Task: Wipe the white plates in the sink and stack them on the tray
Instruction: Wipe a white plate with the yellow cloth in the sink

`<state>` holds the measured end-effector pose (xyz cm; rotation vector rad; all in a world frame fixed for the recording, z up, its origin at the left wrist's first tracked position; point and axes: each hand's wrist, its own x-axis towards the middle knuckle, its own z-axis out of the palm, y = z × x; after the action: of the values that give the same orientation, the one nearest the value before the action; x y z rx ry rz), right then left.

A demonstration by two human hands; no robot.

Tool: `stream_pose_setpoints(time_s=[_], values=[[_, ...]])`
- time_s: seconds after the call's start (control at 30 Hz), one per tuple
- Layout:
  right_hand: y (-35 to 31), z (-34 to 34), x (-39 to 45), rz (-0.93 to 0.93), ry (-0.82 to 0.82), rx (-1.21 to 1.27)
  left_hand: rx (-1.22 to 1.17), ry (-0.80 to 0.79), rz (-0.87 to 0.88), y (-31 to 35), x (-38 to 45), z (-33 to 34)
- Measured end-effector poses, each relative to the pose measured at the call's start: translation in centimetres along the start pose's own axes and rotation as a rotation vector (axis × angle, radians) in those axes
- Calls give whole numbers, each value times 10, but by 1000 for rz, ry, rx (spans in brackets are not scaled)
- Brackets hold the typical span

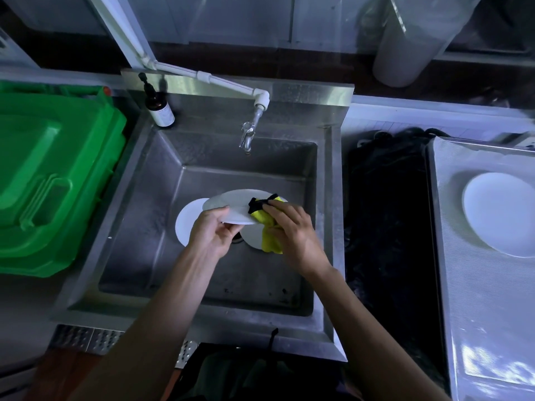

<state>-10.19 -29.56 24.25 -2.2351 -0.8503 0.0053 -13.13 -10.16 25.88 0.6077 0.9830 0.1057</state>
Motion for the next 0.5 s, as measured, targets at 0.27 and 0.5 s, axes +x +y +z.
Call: stream_pose_setpoints(time_s=[0.27,0.5], values=[[-18,-5,7,210,16,319,18,-36,65,4,-5,0],[-25,-4,15,257,13,359,86,-50,84,6,-8,0]])
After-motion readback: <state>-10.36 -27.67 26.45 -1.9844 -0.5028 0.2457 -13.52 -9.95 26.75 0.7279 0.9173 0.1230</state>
